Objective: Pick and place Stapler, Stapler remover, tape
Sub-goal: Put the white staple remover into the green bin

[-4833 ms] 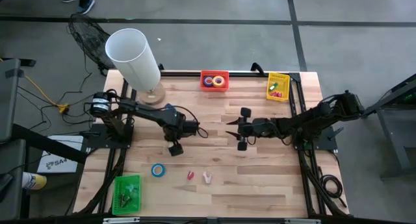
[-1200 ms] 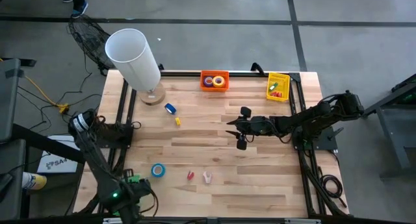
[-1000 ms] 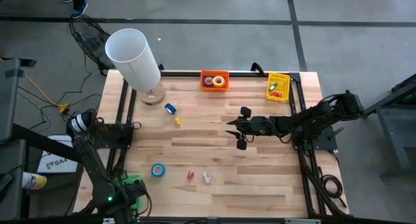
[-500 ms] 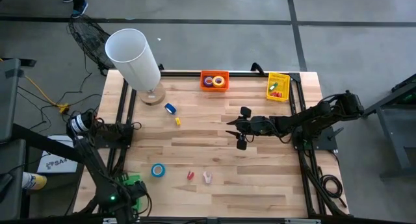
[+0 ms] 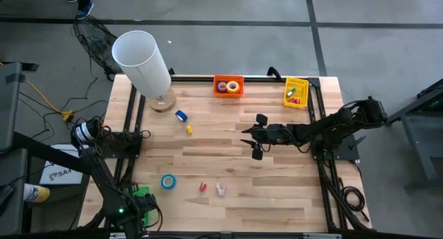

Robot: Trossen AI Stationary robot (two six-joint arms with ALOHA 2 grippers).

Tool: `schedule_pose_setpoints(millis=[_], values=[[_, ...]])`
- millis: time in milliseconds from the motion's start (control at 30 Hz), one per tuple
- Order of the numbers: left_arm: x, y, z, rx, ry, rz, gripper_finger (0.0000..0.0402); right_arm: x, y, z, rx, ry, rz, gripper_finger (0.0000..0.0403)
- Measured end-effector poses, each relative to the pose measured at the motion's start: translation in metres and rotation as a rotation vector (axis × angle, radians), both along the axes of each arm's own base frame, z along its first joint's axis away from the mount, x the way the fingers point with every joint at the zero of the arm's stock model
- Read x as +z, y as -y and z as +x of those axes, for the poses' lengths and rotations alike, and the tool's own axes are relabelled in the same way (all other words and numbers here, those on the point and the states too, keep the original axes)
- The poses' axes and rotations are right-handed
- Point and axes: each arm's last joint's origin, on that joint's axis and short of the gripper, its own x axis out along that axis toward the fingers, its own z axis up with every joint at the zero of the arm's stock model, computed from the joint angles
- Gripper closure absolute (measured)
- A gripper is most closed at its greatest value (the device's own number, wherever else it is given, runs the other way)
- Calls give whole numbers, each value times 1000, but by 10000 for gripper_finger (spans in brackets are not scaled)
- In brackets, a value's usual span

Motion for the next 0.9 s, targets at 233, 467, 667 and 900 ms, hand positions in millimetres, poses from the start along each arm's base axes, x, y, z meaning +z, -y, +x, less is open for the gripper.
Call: schedule_pose_setpoints(millis=[233, 467, 667, 900], values=[[0, 0, 0, -50, 6, -9, 282, 0, 0, 0, 0, 0, 0, 249], [1, -2, -2, -71, -74, -25, 205, 0, 0, 0, 0, 0, 0, 249], [26, -6, -2, -60, -100, 74, 195, 0, 0, 0, 0, 1, 0, 249], [63, -12, 0, -70, 24, 234, 195, 0, 0, 0, 0, 1, 0, 249]])
